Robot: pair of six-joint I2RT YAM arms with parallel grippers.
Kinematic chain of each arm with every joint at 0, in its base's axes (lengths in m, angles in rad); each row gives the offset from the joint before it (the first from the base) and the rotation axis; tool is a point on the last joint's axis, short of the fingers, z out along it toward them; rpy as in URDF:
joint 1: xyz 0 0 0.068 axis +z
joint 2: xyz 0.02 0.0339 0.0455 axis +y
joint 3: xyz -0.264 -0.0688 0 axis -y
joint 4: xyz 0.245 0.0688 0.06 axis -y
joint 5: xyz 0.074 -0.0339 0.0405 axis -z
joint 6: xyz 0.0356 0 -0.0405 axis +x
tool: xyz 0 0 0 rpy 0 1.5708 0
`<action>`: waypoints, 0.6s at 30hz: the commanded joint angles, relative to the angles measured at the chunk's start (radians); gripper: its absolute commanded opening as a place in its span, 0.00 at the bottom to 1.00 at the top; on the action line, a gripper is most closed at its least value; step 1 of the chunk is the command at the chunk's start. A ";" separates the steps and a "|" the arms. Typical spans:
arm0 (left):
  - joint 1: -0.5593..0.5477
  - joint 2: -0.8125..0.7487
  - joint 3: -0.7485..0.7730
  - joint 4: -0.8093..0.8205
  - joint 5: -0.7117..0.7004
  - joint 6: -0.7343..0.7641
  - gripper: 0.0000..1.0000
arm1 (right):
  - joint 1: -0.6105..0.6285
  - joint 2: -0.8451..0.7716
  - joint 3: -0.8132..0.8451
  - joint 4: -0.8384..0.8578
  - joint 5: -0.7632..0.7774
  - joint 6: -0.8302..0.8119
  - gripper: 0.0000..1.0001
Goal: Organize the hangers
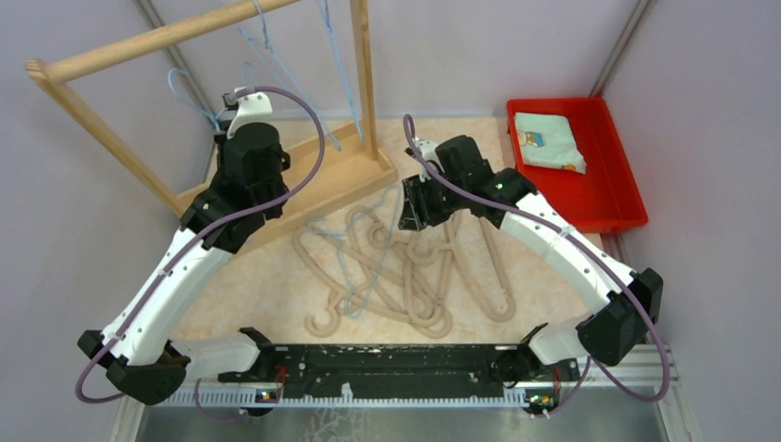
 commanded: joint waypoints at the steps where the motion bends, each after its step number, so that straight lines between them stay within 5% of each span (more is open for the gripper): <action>1: 0.007 -0.038 -0.036 0.404 -0.086 0.353 0.00 | -0.005 -0.003 0.053 0.019 0.001 -0.010 0.43; 10: 0.007 -0.039 -0.102 0.872 -0.089 0.734 0.00 | -0.005 -0.001 0.040 0.040 -0.009 0.002 0.42; 18: 0.009 0.030 -0.042 0.901 -0.057 0.751 0.00 | -0.005 0.003 0.045 0.040 -0.014 0.004 0.42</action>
